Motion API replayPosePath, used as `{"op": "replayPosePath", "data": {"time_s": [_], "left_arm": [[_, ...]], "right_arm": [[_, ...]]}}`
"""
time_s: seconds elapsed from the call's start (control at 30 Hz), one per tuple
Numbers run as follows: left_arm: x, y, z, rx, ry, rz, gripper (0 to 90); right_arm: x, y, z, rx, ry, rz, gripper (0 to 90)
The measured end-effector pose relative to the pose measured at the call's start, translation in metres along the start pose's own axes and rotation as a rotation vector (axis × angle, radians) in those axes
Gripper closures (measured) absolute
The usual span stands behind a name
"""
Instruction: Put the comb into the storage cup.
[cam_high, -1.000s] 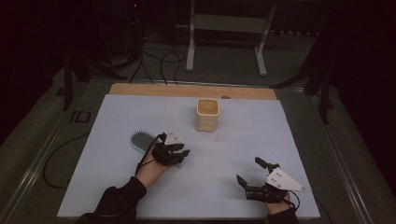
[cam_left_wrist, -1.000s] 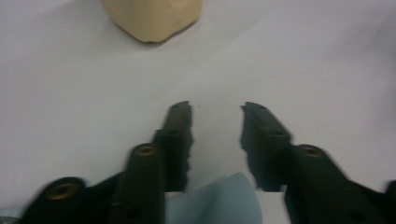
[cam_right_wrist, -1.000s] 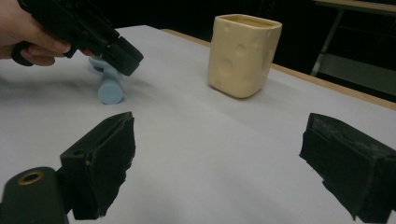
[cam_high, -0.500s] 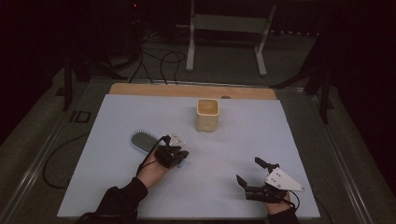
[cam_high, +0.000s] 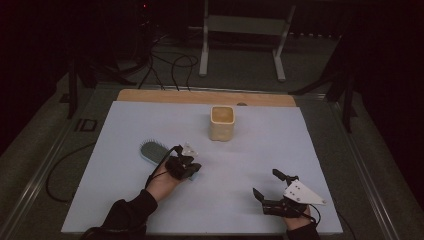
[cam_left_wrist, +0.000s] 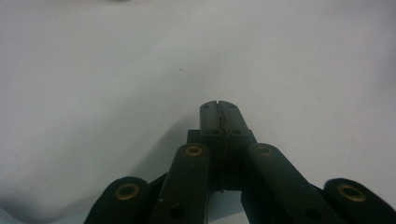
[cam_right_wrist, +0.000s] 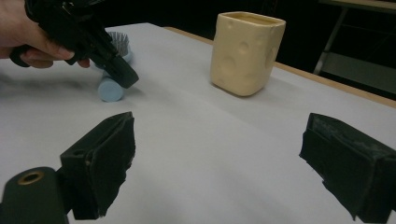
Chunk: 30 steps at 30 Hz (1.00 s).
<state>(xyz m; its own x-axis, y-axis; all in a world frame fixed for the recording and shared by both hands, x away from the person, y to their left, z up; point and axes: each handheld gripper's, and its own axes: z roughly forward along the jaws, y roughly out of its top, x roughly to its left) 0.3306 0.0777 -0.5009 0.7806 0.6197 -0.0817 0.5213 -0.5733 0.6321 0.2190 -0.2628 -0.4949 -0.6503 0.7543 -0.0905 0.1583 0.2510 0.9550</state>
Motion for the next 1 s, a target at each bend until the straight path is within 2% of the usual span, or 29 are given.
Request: {"op": "replayPosePath", "data": {"time_s": [0.1,0.23,0.43,0.63,0.9,1.0], "left_arm": [[-0.001,-0.003,-0.001,0.008,-0.004,-0.007,90.0],[-0.002,-0.008,-0.005,0.025,-0.001,0.009,90.0],[-0.003,-0.015,-0.01,0.034,-0.006,0.01,90.0],[-0.006,-0.027,-0.02,0.069,-0.01,0.021,90.0],[-0.006,-0.042,-0.032,0.092,-0.01,0.013,90.0],[-0.006,-0.049,-0.037,0.11,0.003,0.013,90.0]], "right_arm": [[-0.001,0.0,0.0,0.001,-0.001,0.005,9.5],[-0.001,0.0,0.0,-0.004,-0.004,0.006,9.5],[0.0,0.0,0.0,0.001,-0.002,0.002,9.5],[-0.001,0.0,0.0,0.002,-0.007,0.005,9.5],[-0.001,0.0,0.0,0.003,-0.006,0.012,9.5],[-0.001,0.0,0.0,0.005,-0.007,0.007,9.5]]}}
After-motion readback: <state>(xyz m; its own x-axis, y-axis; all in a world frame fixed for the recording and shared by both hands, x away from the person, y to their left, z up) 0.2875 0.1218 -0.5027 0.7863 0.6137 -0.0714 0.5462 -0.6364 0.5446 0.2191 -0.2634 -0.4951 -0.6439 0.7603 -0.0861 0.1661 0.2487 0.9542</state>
